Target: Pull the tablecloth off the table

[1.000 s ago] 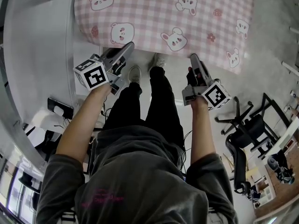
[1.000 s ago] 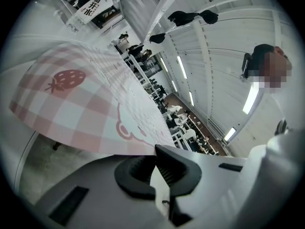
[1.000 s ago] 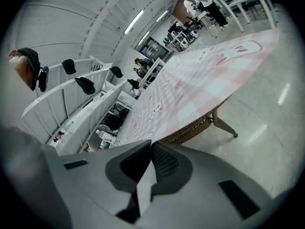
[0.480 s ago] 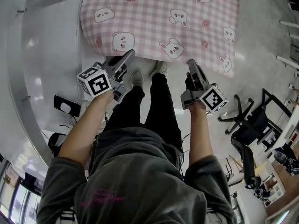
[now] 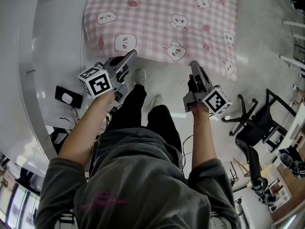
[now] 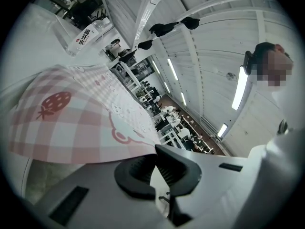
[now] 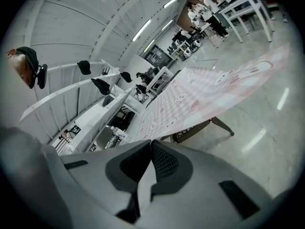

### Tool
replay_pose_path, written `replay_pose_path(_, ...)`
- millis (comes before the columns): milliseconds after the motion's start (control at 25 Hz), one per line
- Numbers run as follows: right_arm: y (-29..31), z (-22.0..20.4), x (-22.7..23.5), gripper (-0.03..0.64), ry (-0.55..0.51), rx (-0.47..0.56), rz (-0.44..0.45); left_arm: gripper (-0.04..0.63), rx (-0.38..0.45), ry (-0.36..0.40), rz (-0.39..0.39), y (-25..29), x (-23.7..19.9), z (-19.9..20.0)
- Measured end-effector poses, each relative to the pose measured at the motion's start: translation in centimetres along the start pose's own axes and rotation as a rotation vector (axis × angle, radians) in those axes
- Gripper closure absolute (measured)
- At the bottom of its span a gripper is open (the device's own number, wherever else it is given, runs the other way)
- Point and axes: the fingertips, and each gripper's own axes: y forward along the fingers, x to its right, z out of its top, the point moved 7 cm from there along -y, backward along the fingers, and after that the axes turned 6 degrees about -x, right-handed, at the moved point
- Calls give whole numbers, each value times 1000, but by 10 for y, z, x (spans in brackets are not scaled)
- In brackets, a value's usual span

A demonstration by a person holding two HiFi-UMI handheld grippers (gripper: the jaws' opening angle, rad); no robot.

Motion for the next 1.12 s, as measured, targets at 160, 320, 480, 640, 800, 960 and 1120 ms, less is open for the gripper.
replay_pose_path(160,20,-3,39,612,-240,208,120,597,197,250,-139,18,-31,-15)
replay_pose_path(320,23,-19,42,612,-404,335,292,597,346,408,-224,18,-46,-41)
replay_pose_path(480,32,-19,49,612,-377,320,267,597,343,379,-218,22,-55,-38)
replay_pose_path(640,50,-8,56,612,-382,321,274,597,353,378,-226,37,-69,-26)
replay_pose_path(800,38,-16,61,612,-391,330,282,597,379,362,-239,30,-60,-39)
replay_pose_path(960,49,2,50,612,-408,356,296,597,396,376,-248,35,-59,-13)
replay_pose_path(1120,40,-1,44,612,-414,364,314,597,411,379,-259,29,-50,-18)
